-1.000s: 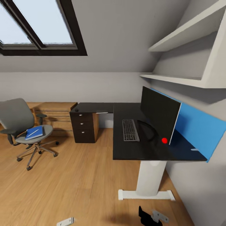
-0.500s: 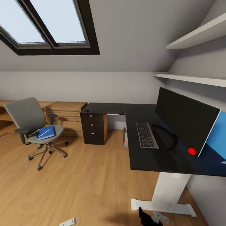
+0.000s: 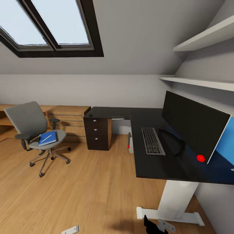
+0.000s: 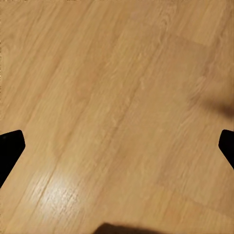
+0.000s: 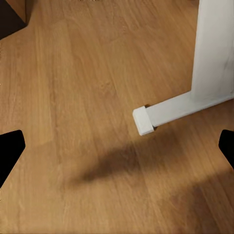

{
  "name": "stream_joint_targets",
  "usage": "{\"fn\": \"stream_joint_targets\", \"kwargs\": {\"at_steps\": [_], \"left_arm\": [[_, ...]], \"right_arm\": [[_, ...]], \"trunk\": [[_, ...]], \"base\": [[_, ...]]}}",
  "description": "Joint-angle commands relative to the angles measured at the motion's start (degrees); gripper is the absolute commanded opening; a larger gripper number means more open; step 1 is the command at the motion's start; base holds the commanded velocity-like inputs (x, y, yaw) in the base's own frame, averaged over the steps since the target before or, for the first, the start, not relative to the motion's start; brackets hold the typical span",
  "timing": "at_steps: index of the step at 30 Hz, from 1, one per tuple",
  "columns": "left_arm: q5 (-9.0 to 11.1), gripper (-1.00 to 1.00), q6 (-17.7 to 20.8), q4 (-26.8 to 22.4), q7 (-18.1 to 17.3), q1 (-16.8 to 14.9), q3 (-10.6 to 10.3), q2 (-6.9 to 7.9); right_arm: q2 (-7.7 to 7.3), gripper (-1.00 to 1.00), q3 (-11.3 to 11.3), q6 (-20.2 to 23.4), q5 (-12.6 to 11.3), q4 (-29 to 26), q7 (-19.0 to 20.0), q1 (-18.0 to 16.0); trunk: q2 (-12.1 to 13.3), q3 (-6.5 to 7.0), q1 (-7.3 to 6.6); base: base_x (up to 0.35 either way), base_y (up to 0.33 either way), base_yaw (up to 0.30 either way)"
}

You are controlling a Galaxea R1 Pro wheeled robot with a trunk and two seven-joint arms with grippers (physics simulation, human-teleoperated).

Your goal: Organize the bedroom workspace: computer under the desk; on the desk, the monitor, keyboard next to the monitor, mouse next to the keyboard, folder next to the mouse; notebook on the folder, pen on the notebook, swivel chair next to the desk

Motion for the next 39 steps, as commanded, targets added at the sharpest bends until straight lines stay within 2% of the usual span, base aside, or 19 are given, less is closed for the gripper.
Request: {"fn": "stream_joint_targets", "kwargs": {"at_steps": [1, 6, 19, 29, 39], "left_arm": [[0.6, 1.0, -0.3, -0.1, 0.3, -0.1, -0.5, 0.06], [0.6, 1.0, -0.3, -0.1, 0.3, -0.1, -0.5, 0.06], [0.7, 1.0, -0.3, -0.1, 0.3, -0.1, -0.4, 0.14], [0.7, 1.0, -0.3, -0.1, 0.3, -0.1, -0.4, 0.15], [0.7, 1.0, -0.3, -0.1, 0.3, -0.1, -0.4, 0.15]], "right_arm": [[0.0, 1.0, 0.3, -0.2, -0.5, 0.1, 0.3, -0.1], [0.0, 1.0, 0.2, -0.2, 0.3, 0.1, 0.3, -0.1], [0.17, 1.0, 0.4, -0.3, 0.6, 0.2, 0.3, -0.1], [0.74, 1.0, 0.3, -0.2, 3.5, 0.2, 0.3, -0.1], [0.79, 1.0, 0.3, -0.2, 3.8, 0.2, 0.2, -0.1]], "trunk": [[0.4, 0.12, -0.23], [2.4, 1.02, -1.33], [2.4, 1.02, -1.33], [2.4, 1.02, -1.33], [2.4, 1.02, -1.33]], "base": [[0.0, 0.0, 0.0], [0.0, 0.0, 0.0], [0.0, 0.022, 0.0], [0.006, 0.265, 0.0], [0.085, 0.305, 0.0]]}}
